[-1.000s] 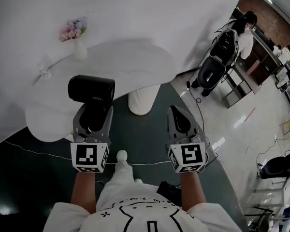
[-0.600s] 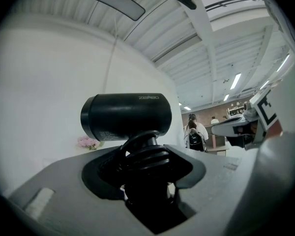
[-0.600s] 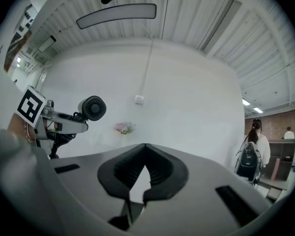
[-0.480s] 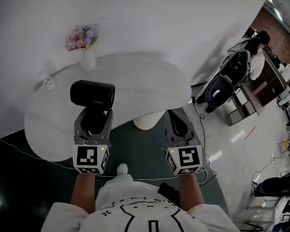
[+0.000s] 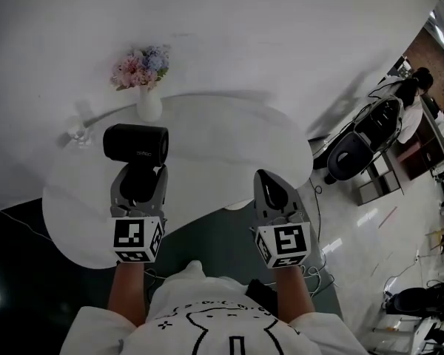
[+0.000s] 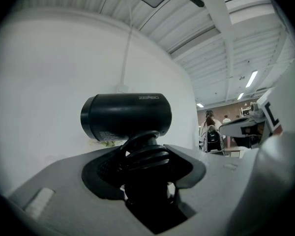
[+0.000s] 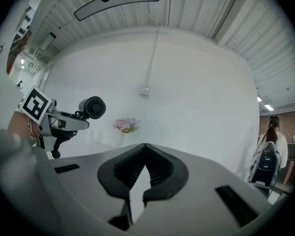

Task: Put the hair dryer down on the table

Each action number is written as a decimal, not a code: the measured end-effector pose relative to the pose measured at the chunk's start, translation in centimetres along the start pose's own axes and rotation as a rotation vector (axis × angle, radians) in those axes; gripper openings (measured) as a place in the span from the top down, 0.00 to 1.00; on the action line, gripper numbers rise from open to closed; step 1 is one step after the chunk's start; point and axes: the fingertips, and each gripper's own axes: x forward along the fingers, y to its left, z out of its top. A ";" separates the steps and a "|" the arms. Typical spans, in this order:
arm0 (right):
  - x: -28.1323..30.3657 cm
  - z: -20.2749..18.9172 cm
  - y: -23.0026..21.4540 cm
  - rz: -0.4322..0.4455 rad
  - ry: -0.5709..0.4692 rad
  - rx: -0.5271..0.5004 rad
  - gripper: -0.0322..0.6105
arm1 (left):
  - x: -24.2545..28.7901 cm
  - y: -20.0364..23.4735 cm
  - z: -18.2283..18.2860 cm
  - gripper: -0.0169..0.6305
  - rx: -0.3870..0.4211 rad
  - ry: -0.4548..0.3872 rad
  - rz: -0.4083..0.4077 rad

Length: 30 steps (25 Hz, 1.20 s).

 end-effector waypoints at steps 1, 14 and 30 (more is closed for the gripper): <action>0.8 -0.3 0.4 0.011 0.007 0.001 0.95 | 0.3 0.8 -0.5 0.60 -0.007 0.010 0.012; 6.9 -1.3 5.0 0.185 0.049 -0.004 0.95 | -1.0 7.0 -5.3 0.60 -0.051 0.133 0.171; 14.1 -3.7 5.0 0.306 0.087 0.033 0.95 | 2.3 9.9 -12.3 0.60 -0.093 0.328 0.289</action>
